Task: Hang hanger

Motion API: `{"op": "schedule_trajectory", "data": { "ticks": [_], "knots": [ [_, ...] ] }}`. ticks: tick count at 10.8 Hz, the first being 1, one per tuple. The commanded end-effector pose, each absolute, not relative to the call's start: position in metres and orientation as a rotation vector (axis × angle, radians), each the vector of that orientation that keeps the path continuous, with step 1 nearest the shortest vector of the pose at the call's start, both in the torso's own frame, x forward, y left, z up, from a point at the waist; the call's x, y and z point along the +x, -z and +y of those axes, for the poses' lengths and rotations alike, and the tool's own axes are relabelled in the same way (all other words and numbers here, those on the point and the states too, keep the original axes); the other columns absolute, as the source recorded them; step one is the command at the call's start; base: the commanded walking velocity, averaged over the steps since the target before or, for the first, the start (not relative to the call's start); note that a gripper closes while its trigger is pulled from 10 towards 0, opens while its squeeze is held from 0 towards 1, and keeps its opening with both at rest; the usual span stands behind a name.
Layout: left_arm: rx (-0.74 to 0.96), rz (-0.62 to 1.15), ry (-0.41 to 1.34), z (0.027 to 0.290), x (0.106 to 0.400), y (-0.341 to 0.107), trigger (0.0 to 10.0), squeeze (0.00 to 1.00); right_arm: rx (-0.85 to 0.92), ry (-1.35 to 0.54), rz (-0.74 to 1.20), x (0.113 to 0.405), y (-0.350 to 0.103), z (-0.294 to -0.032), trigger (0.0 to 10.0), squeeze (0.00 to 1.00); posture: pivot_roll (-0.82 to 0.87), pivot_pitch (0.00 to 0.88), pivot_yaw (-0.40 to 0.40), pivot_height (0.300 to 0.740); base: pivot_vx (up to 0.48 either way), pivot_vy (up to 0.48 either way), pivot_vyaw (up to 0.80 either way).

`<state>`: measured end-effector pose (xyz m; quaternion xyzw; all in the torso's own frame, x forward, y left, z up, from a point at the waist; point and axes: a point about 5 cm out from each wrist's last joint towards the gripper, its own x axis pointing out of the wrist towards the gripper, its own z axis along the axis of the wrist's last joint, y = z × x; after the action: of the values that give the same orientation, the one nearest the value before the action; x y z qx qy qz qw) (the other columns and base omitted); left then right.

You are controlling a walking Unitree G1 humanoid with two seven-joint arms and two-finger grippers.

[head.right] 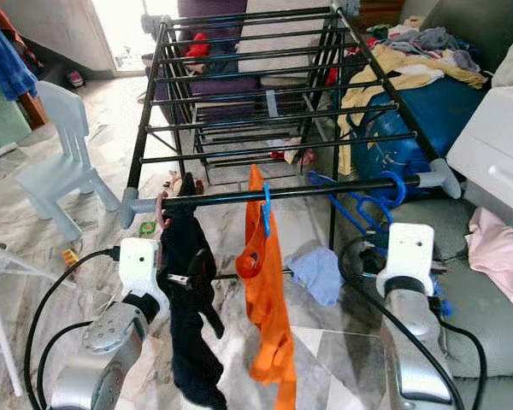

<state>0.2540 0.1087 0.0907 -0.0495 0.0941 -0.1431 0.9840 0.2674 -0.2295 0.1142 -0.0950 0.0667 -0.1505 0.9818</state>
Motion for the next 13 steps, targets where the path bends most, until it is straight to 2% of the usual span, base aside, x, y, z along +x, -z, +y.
{"op": "schedule_trajectory", "data": {
  "ticks": [1, 9, 10, 11, 13],
  "knots": [
    [-0.091, 0.187, 0.279, 0.111, 0.254, -0.09, 10.0, 0.0, -0.182, 0.284, 0.139, 0.269, -0.113, -0.225, 10.0, 1.0, -0.1, 0.0, 0.065, 0.74, -0.289, 0.0, 0.0],
    [-0.076, 0.187, 0.242, 0.116, 0.256, -0.089, 10.0, 0.0, -0.135, 0.14, 0.131, 0.289, -0.111, -0.2, 10.0, 1.0, -0.07, 0.0, 0.041, 0.74, -0.343, 0.0, 0.0],
    [-0.076, 0.186, 0.239, 0.116, 0.257, -0.089, 10.0, 0.0, -0.133, 0.116, 0.128, 0.29, -0.111, -0.197, 10.0, 0.61, -0.07, 0.0, 0.043, 0.74, -0.352, 0.0, 0.0],
    [-0.076, 0.184, 0.236, 0.116, 0.257, -0.09, 10.0, 0.0, -0.128, 0.083, 0.13, 0.291, -0.11, -0.193, 10.0, 0.0, -0.07, 0.0, 0.044, 0.74, -0.349, 0.0, 0.0],
    [-0.074, 0.184, 0.228, 0.118, 0.258, -0.089, 10.0, 0.0, -0.125, 0.061, 0.135, 0.29, -0.107, -0.19, 10.0, 0.0, -0.07, 0.0, 0.046, 0.74, -0.349, 0.0, 0.0]
  ]
}}
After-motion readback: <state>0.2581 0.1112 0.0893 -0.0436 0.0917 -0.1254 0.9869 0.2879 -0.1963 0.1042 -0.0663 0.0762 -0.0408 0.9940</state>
